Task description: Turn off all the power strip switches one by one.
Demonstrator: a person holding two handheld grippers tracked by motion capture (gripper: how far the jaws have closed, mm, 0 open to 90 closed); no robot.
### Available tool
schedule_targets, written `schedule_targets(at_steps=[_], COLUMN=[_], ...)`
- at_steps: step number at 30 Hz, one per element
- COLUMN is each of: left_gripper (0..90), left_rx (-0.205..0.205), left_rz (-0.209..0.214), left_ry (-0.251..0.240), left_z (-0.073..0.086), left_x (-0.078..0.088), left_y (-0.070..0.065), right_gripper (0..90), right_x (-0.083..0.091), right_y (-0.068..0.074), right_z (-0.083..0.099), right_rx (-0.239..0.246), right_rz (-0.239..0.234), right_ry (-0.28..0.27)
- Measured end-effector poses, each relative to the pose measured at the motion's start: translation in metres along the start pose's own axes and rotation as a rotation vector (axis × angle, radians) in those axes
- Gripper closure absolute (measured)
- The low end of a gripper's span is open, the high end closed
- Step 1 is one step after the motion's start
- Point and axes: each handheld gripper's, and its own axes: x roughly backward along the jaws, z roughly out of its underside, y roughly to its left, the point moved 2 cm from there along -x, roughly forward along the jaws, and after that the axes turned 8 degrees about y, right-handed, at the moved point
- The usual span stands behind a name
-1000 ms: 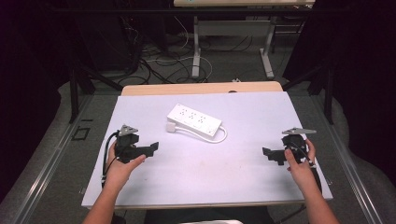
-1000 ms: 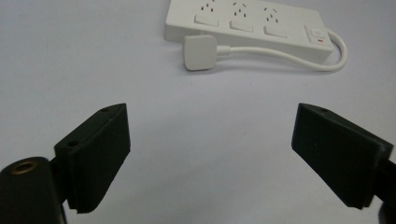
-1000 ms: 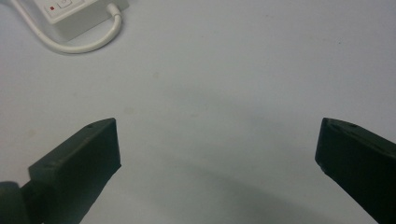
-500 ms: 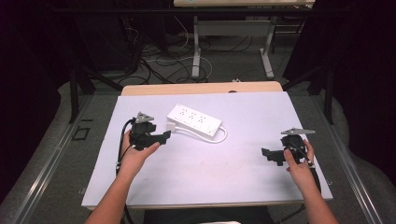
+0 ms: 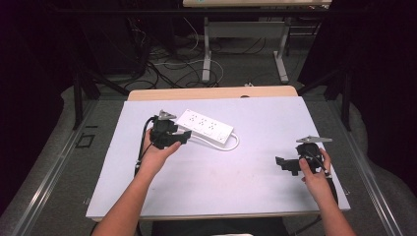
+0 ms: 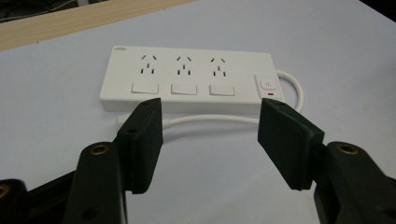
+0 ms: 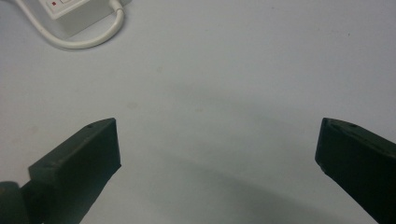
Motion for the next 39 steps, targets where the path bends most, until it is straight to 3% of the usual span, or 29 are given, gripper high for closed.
schedule_targets(at_steps=[14, 26, 39], left_gripper=[54.4, 65.9, 76.4], left_rx=[-0.015, -0.019, -0.012], left_rz=[0.031, 0.079, 0.08], left_ry=[0.032, 0.072, 0.098], left_z=[-0.026, -0.036, -0.045], left_x=[-0.028, -0.054, -0.076], left_y=[-0.018, -0.035, -0.044], right_gripper=[0.0, 0.0, 0.0], right_x=[-0.004, -0.006, -0.007], right_y=[-0.002, -0.003, -0.004], right_z=[0.001, 0.002, 0.002], right_rx=[0.005, 0.009, 0.012], right_rz=[0.003, -0.001, 0.0], right_ry=[0.006, 0.014, 0.015])
